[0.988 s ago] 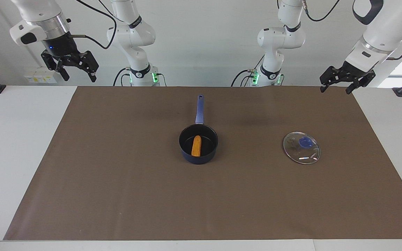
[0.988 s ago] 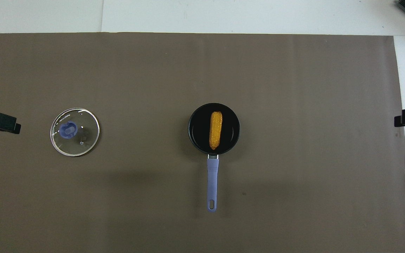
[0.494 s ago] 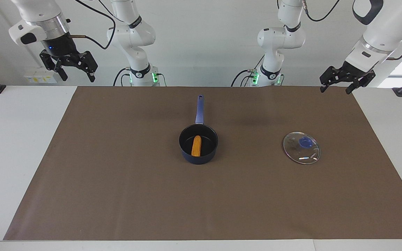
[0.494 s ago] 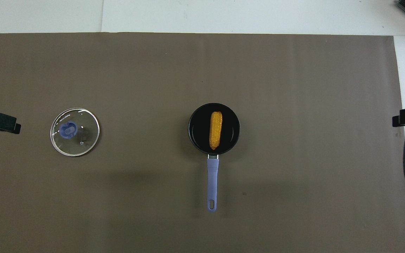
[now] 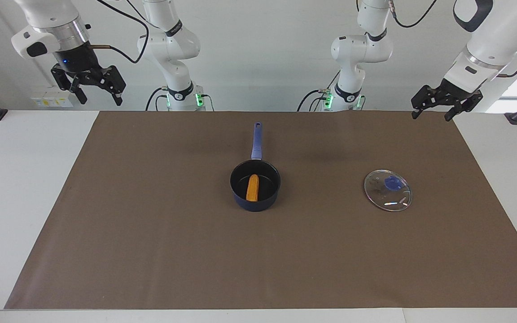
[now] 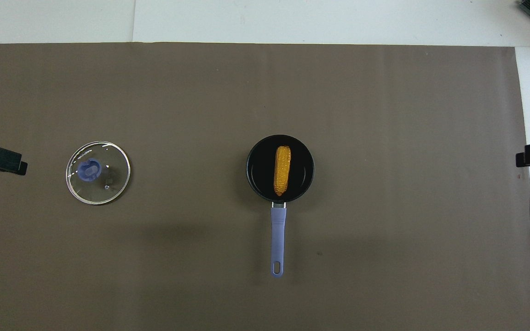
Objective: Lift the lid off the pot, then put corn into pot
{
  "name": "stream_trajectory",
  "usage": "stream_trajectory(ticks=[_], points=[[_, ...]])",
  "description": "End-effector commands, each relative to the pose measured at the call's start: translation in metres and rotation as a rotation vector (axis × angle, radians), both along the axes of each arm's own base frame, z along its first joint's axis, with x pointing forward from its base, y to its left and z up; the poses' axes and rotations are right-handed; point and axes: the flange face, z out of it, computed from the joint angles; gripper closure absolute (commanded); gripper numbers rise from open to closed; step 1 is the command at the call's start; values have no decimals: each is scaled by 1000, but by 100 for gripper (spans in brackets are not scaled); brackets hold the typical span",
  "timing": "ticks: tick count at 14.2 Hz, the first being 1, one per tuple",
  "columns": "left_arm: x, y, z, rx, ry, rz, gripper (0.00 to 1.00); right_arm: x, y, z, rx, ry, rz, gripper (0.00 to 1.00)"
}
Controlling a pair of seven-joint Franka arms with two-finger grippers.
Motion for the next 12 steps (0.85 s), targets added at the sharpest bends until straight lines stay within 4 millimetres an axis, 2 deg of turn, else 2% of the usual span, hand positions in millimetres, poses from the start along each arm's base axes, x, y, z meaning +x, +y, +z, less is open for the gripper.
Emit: stream_trajectory(ticks=[1,12], points=[[-4,2,4,0,-8,-2,0,-4,-1,1,3,7,18,0],[-4,3,3,0,-7,0,0,-8,-2,1,5,28,28,0]])
